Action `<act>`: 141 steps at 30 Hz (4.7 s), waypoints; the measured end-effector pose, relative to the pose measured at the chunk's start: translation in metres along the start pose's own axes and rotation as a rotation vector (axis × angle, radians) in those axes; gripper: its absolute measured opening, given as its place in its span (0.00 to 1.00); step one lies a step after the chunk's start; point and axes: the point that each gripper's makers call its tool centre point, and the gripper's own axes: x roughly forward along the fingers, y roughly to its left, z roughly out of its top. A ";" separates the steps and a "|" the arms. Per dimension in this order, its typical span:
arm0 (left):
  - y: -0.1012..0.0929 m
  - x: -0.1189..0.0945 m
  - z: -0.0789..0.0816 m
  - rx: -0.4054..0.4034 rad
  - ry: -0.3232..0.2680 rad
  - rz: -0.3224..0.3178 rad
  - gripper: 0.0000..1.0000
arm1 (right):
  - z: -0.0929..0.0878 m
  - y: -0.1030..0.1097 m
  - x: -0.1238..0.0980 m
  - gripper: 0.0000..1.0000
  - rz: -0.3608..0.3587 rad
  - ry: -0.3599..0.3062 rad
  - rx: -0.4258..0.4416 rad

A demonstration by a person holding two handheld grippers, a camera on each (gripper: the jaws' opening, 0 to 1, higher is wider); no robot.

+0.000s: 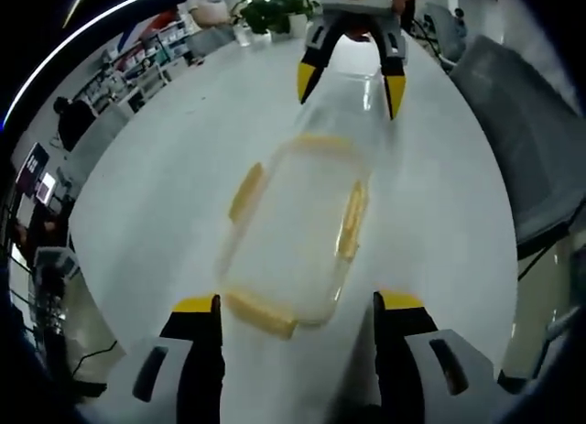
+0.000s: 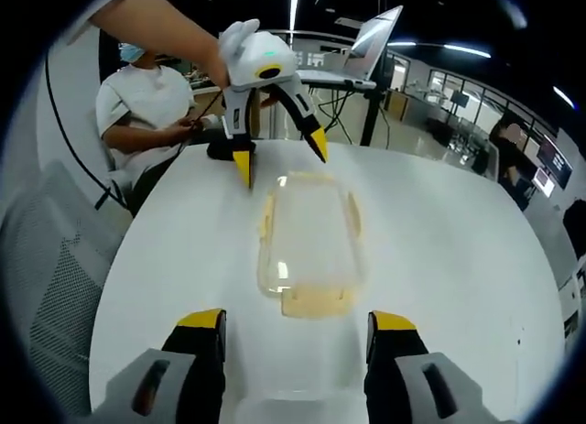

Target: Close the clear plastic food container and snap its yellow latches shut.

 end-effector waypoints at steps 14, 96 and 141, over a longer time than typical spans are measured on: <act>0.006 0.003 -0.007 0.061 0.051 -0.061 0.65 | 0.001 -0.008 0.010 0.61 0.024 0.032 -0.008; 0.023 0.018 -0.023 0.198 0.192 -0.230 0.44 | -0.008 -0.022 0.044 0.37 0.051 0.234 0.004; 0.020 0.018 -0.025 0.161 0.318 -0.188 0.35 | -0.009 -0.020 0.044 0.33 0.070 0.303 -0.008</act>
